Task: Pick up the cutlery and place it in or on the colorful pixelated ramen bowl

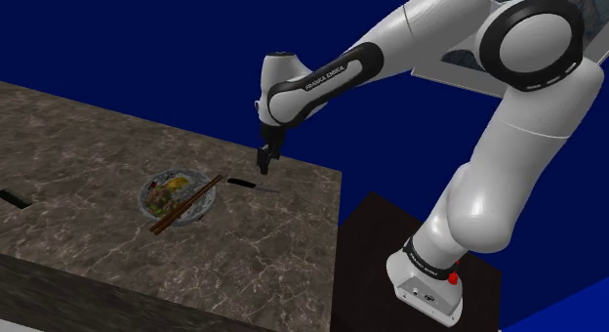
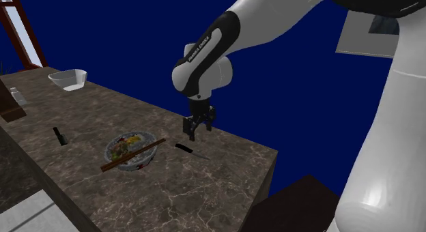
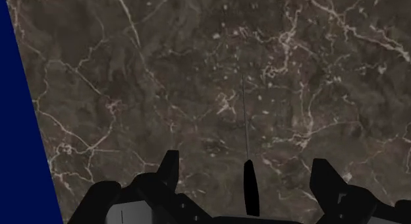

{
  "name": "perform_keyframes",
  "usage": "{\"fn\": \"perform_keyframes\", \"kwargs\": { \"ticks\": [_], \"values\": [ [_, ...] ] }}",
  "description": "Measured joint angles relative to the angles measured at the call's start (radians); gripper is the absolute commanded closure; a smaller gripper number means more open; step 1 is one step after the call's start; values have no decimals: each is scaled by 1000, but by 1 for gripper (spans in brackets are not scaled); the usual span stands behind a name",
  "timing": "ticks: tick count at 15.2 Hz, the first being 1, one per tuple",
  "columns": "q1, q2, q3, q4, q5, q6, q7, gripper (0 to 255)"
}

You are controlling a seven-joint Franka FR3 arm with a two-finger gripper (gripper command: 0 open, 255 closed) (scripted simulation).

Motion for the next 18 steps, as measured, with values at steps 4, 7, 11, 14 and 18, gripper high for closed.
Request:
{"fn": "perform_keyframes", "kwargs": {
  "ticks": [4,7,11,14,18],
  "values": [
    [14,149,14,88,-3,49,-15,0],
    [20,198,17,94,-5,90,-16,0],
    [22,239,16,89,-8,136,-16,0],
    [23,254,16,91,-9,148,-15,0],
    [23,255,16,91,-9,151,-15,0]
  ]
}}
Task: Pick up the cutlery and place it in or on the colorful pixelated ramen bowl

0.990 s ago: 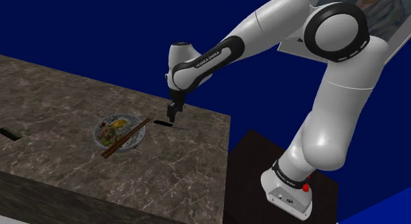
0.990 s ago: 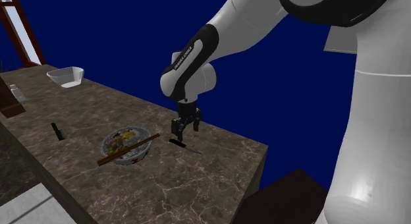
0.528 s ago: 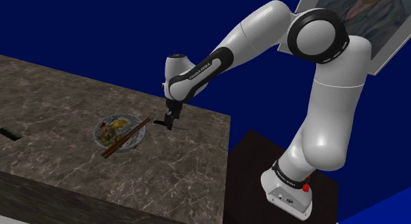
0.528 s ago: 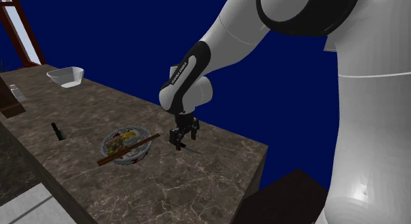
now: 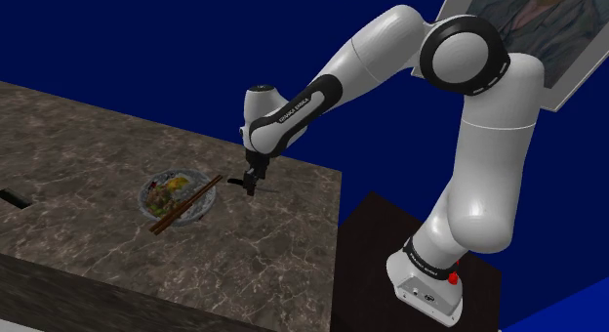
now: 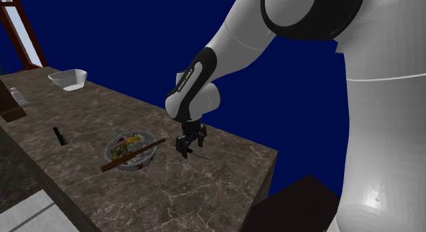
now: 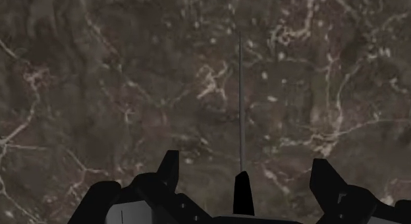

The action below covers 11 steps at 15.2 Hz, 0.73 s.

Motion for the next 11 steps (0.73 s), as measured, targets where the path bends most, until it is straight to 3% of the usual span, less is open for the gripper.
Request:
{"fn": "perform_keyframes", "kwargs": {
  "ticks": [1,2,11],
  "values": [
    [0,0,0,0,0,0,0,0],
    [0,0,0,0,0,0,0,255],
    [0,0,0,0,0,0,0,255]
  ]
}}
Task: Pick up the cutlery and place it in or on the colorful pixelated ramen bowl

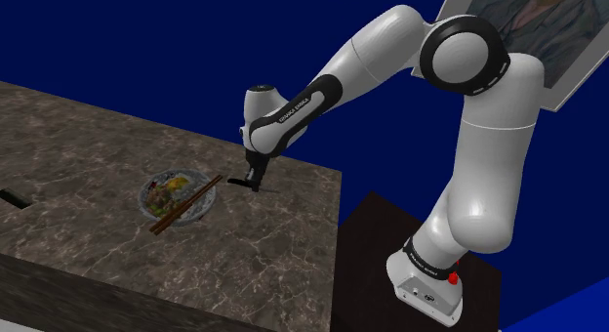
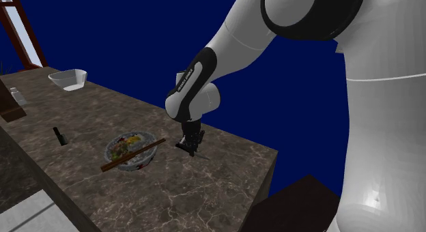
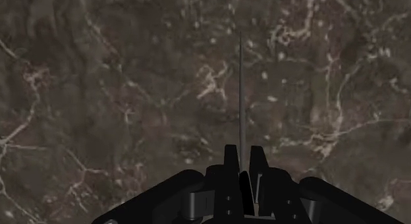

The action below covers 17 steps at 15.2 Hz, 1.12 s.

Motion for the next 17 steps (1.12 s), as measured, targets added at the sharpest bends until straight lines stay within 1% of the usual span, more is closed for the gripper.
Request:
{"fn": "perform_keyframes", "kwargs": {
  "ticks": [4,17],
  "values": [
    [-1,-24,1,-2,2,-22,0,255],
    [-5,-148,6,24,11,-171,0,255]
  ]
}}
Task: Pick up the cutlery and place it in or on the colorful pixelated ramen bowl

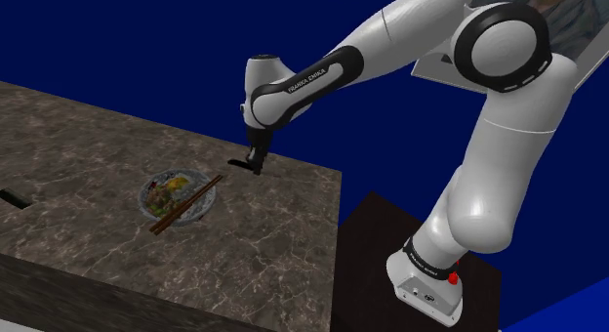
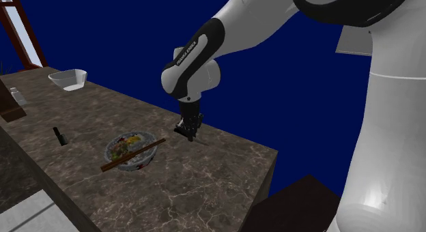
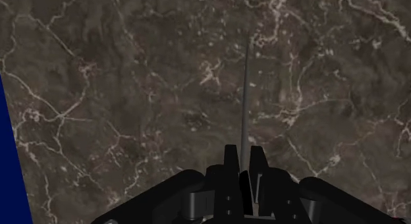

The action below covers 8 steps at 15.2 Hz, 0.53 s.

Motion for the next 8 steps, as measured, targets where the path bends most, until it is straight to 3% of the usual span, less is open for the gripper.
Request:
{"fn": "perform_keyframes", "kwargs": {
  "ticks": [8],
  "values": [
    [-3,-67,0,30,5,-97,-2,255]
  ]
}}
